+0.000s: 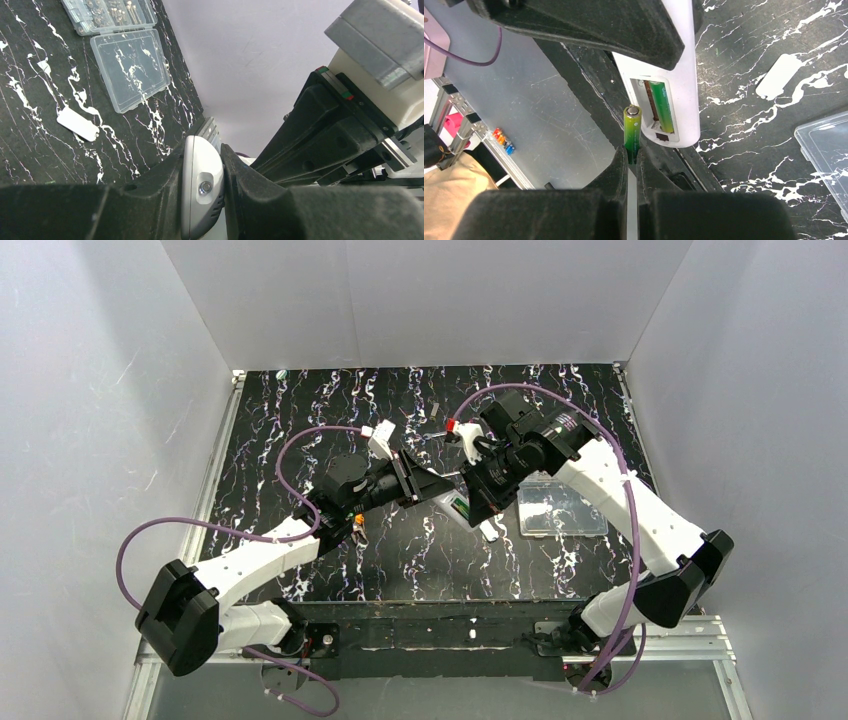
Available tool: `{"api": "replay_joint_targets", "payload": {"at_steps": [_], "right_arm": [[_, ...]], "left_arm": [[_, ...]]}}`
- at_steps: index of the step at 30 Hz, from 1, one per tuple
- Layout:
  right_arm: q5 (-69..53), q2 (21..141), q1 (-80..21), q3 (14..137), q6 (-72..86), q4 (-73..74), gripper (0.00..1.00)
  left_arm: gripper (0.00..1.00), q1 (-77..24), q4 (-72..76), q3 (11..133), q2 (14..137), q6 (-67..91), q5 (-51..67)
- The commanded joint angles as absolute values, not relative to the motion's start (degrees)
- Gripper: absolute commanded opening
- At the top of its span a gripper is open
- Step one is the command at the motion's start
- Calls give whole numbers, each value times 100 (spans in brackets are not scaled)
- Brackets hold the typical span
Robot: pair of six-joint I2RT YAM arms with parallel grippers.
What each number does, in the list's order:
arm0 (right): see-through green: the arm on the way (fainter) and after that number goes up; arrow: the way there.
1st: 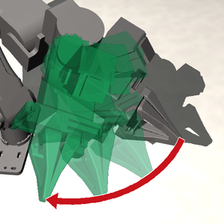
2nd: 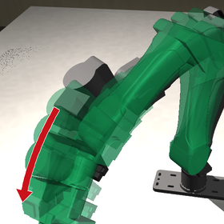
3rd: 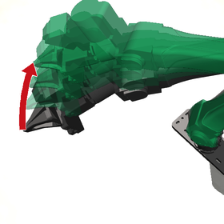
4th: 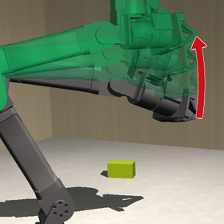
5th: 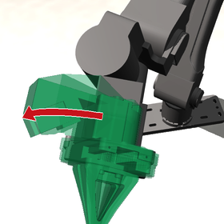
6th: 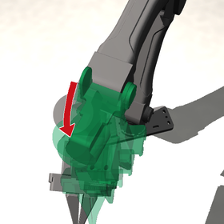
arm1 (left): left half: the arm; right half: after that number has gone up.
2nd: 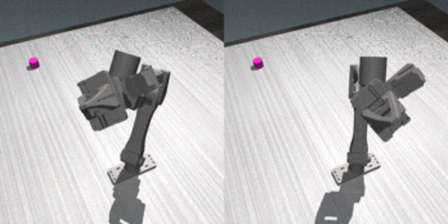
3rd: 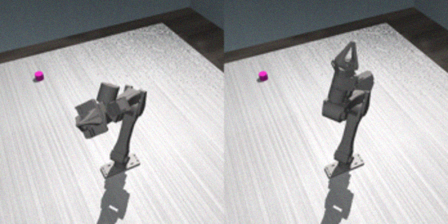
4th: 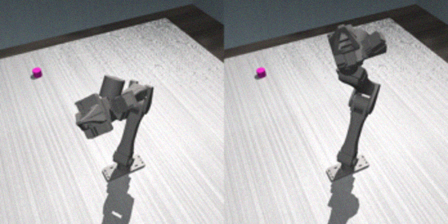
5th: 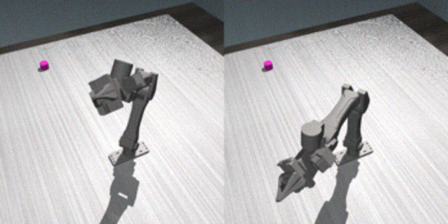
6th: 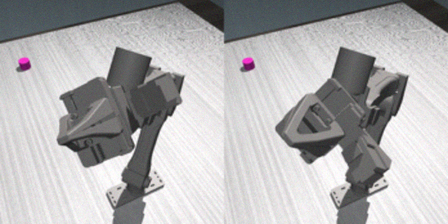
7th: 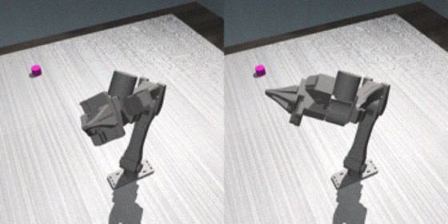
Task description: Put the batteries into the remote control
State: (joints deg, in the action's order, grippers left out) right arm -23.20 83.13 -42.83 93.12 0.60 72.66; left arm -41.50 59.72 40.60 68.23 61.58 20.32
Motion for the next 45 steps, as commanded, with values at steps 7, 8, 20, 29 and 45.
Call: {"api": "replay_joint_targets", "payload": {"at_steps": [7,8,20,29,45], "right_arm": [[-2019,8640,-4289,9541,18,7337,1],[-2001,8658,-4289,9557,18,7354,1],[-1913,8962,-4289,9773,18,7533,1],[-1666,9303,-4289,10250,-161,7741,3],[-1579,9469,-4333,10350,-300,7788,16]], "left_arm": [[0,-4195,6324,4223,6799,6173,2152],[0,-4199,6320,4220,6793,6164,2153],[0,-4201,6276,4242,6784,6108,2241],[0,-4210,6459,4357,6972,6302,2497],[0,-4233,6456,4377,7010,6360,2556]]}}
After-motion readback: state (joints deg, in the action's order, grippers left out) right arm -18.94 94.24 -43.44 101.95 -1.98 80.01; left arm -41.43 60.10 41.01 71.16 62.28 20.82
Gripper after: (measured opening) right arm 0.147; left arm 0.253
